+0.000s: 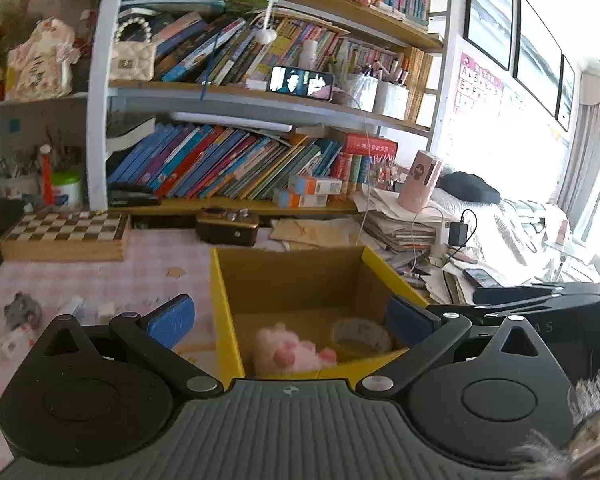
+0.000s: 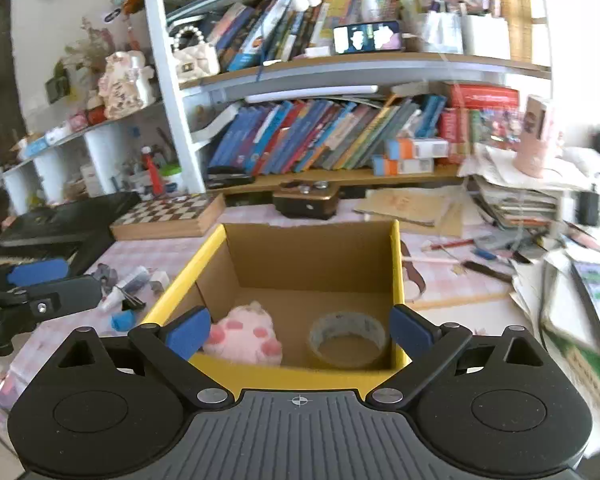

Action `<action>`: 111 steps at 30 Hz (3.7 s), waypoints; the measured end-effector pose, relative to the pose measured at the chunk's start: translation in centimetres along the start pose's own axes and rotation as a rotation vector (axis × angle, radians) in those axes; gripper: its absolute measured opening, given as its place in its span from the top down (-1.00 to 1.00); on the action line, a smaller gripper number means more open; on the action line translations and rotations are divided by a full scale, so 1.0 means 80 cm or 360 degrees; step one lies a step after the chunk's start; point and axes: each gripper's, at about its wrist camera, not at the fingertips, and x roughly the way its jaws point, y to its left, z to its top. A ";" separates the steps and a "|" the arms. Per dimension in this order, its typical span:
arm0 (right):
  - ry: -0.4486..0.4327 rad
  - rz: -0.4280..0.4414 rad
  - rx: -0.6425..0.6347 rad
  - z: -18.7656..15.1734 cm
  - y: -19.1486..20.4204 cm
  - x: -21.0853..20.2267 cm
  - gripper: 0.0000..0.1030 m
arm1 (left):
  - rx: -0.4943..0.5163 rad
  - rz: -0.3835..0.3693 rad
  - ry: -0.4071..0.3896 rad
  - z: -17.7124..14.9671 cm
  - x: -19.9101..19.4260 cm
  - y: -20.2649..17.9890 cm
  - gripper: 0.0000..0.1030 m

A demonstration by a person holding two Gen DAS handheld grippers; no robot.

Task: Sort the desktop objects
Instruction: 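Withdraw both grippers from the box toward the small items on the table, then grasp the blue item with the right gripper while the left grasps the white-red box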

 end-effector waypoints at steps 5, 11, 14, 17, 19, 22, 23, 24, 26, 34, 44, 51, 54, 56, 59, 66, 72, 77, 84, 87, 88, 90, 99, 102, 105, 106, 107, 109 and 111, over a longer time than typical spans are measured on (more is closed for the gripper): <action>-0.0041 -0.0108 0.0071 -0.031 0.033 -0.021 -0.90 | -0.0053 0.0021 0.0005 -0.025 -0.030 0.020 -1.00; -0.0001 -0.0165 0.0131 -0.070 0.082 -0.039 -0.90 | -0.0025 0.0038 0.0039 -0.052 -0.067 0.043 -1.00; 0.0023 -0.0173 0.0153 -0.088 0.108 -0.047 -0.91 | -0.0019 0.0054 0.0046 -0.062 -0.089 0.058 -1.00; 0.0046 -0.0158 0.0166 -0.103 0.135 -0.054 -0.91 | -0.0041 0.0080 0.0049 -0.071 -0.108 0.074 -1.00; 0.0049 -0.0150 0.0174 -0.108 0.148 -0.057 -0.91 | -0.0068 0.0086 0.0056 -0.078 -0.120 0.086 -1.00; 0.0040 -0.0149 0.0217 -0.115 0.162 -0.063 -0.94 | -0.0091 0.0083 0.0073 -0.086 -0.135 0.100 -1.00; 0.0040 -0.0151 0.0238 -0.118 0.166 -0.065 -0.98 | -0.0098 0.0083 0.0080 -0.089 -0.140 0.105 -1.00; 0.0044 -0.0152 0.0258 -0.121 0.170 -0.067 -0.99 | -0.0105 0.0084 0.0087 -0.090 -0.143 0.109 -1.00; 0.0054 -0.0160 0.0286 -0.125 0.178 -0.068 -0.99 | -0.0129 0.0092 0.0096 -0.093 -0.151 0.120 -1.00; 0.0054 -0.0165 0.0294 -0.135 0.215 -0.070 -1.00 | -0.0154 0.0138 0.0138 -0.102 -0.174 0.155 -1.00; 0.0021 -0.0148 0.0267 -0.139 0.255 -0.068 -1.00 | -0.0060 0.0184 0.0196 -0.108 -0.193 0.178 -1.00; -0.0006 -0.0104 0.0215 -0.136 0.277 -0.065 -1.00 | -0.0022 0.0185 0.0203 -0.110 -0.201 0.191 -1.00; -0.0017 -0.0076 0.0217 -0.134 0.283 -0.064 -1.00 | 0.0007 0.0178 0.0193 -0.109 -0.204 0.194 -1.00; -0.0026 -0.0025 0.0225 -0.133 0.287 -0.063 -1.00 | 0.0024 0.0172 0.0194 -0.109 -0.206 0.196 -1.00; -0.0010 0.0008 0.0229 -0.132 0.292 -0.060 -1.00 | 0.0001 0.0152 0.0180 -0.108 -0.209 0.203 -1.00; 0.0037 0.0026 0.0208 -0.130 0.307 -0.049 -1.00 | -0.0029 0.0128 0.0177 -0.107 -0.210 0.217 -1.00; 0.0082 0.0053 0.0203 -0.127 0.316 -0.039 -1.00 | -0.0038 0.0134 0.0178 -0.108 -0.211 0.227 -1.00; 0.0083 0.0125 0.0220 -0.121 0.317 -0.036 -1.00 | -0.0055 0.0135 0.0137 -0.106 -0.216 0.232 -1.00; 0.0082 0.0084 0.0180 -0.113 0.323 -0.026 -1.00 | -0.0089 0.0148 0.0137 -0.104 -0.206 0.238 -1.00; 0.0144 0.0049 0.0167 -0.108 0.323 -0.012 -1.00 | -0.0076 0.0182 0.0159 -0.102 -0.196 0.238 -1.00; 0.0179 0.0039 0.0172 -0.106 0.323 -0.005 -1.00 | -0.0063 0.0193 0.0169 -0.101 -0.193 0.237 -1.00; 0.0227 0.0041 0.0188 -0.105 0.321 0.008 -1.00 | -0.0038 0.0199 0.0181 -0.100 -0.187 0.234 -1.00; 0.0218 0.0156 0.0112 -0.088 0.318 0.055 -0.97 | -0.0177 0.0249 0.0212 -0.092 -0.154 0.255 -1.00; 0.0214 0.0158 0.0008 -0.082 0.322 0.074 -0.97 | -0.0257 0.0257 0.0191 -0.089 -0.142 0.269 -1.00; 0.0237 0.0161 -0.0055 -0.080 0.322 0.095 -0.97 | -0.0287 0.0296 0.0192 -0.085 -0.125 0.283 -1.00; 0.0245 0.0160 -0.0070 -0.080 0.322 0.102 -0.97 | -0.0299 0.0308 0.0196 -0.084 -0.117 0.288 -1.00; 0.0254 0.0158 -0.0085 -0.079 0.322 0.110 -0.97 | -0.0312 0.0317 0.0201 -0.082 -0.111 0.291 -1.00; 0.0268 0.0149 -0.0110 -0.078 0.320 0.123 -0.97 | -0.0340 0.0331 0.0209 -0.081 -0.097 0.299 -1.00; 0.0287 0.0141 -0.0130 -0.075 0.318 0.139 -0.97 | -0.0358 0.0338 0.0213 -0.079 -0.083 0.307 -1.00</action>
